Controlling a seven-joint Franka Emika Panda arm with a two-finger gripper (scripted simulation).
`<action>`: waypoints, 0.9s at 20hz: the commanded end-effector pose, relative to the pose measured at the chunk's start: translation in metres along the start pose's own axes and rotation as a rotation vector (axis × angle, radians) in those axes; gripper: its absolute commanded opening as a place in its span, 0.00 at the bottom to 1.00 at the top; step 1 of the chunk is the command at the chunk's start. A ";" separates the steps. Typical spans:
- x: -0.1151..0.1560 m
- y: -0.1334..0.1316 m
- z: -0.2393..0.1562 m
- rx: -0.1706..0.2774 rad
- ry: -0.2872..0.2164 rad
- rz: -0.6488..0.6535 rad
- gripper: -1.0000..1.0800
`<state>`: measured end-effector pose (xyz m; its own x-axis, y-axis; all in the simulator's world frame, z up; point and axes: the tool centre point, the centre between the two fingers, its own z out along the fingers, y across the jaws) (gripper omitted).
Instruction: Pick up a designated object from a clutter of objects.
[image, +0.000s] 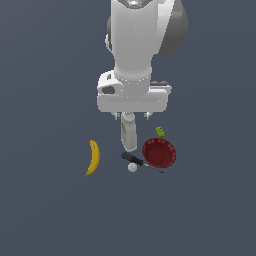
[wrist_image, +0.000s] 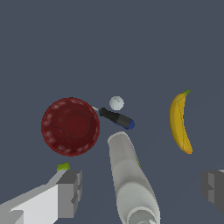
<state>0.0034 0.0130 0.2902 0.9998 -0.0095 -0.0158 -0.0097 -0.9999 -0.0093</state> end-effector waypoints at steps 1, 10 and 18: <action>0.000 0.000 0.000 0.000 0.000 0.000 0.96; 0.008 -0.005 -0.013 0.015 0.025 -0.028 0.96; 0.011 0.001 -0.006 0.015 0.026 -0.028 0.96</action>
<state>0.0135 0.0151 0.2999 0.9998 0.0189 0.0115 0.0192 -0.9995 -0.0246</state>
